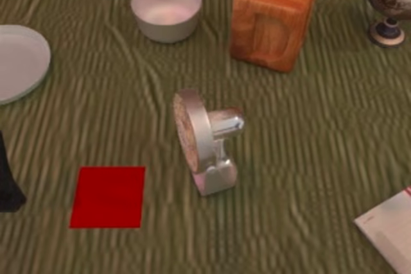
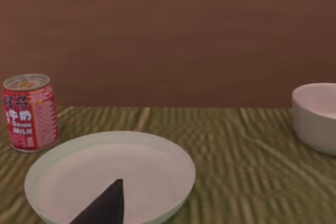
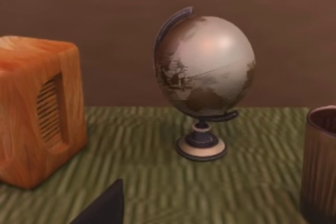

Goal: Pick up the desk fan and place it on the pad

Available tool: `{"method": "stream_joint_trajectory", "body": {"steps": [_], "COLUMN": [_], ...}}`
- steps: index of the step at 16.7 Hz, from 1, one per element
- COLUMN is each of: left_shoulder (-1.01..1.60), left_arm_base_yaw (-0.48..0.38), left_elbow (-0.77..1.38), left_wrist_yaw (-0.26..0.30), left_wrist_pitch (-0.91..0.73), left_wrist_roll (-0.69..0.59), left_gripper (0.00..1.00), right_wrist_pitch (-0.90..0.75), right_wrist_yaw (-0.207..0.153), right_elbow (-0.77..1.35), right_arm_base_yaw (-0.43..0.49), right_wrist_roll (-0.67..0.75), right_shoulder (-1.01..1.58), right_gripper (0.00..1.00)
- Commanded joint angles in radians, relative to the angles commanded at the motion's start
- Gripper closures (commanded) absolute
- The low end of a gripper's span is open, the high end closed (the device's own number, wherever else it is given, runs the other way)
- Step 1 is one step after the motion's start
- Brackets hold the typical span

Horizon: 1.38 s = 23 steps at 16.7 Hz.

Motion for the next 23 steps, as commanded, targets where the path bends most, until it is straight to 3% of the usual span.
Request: {"method": "stream_joint_trajectory", "body": {"steps": [4,9,23], "left_shoulder": [0.030,0.291,1.737], "left_arm_base_yaw": [-0.013,-0.105,-0.515], "left_elbow": [0.030,0.287,1.731], "left_wrist_yaw": [0.001,0.003,0.002], "left_wrist_pitch": [-0.029,-0.255,-1.264], "left_wrist_roll": [-0.017,-0.143,-0.760], "left_gripper": [0.00,0.00,0.00], "right_wrist_pitch": [0.000,0.000,0.000], "right_wrist_yaw": [0.000,0.000,0.000], "right_elbow": [0.000,0.000,0.000], "right_arm_base_yaw": [0.000,0.000,0.000], "right_wrist_roll": [0.000,0.000,0.000], "right_shoulder": [0.000,0.000,0.000], "right_gripper": [0.00,0.00,0.00]}}
